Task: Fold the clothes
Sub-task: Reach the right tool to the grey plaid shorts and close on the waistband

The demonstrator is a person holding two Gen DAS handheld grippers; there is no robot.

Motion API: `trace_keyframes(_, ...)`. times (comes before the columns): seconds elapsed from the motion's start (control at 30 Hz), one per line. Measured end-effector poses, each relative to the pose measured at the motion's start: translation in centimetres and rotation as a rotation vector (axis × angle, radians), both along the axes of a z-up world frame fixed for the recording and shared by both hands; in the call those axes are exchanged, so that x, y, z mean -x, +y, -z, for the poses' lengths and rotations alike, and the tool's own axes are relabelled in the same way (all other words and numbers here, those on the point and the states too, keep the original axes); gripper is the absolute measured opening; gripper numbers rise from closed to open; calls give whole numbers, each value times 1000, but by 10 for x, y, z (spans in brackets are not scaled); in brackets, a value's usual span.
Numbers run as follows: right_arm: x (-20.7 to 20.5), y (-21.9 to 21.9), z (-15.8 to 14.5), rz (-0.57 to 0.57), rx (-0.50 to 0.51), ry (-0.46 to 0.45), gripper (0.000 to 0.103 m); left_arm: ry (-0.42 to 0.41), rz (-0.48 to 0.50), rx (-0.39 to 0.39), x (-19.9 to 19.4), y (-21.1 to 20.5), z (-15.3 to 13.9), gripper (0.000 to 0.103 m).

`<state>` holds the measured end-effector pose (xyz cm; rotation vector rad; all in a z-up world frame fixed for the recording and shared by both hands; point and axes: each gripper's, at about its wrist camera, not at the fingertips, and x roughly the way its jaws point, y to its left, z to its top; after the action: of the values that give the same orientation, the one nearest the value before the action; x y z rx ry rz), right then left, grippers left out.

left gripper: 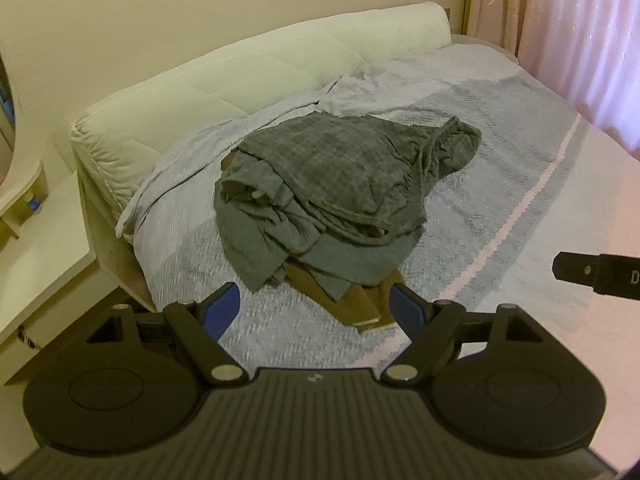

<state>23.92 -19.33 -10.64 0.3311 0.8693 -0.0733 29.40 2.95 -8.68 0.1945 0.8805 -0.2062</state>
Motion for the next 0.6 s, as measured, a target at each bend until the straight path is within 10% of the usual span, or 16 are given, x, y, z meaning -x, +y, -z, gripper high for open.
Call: trace_keyframes(0.6,-91,2,21,79,-49,-24,102,29,71,9,-103,-11,21,78)
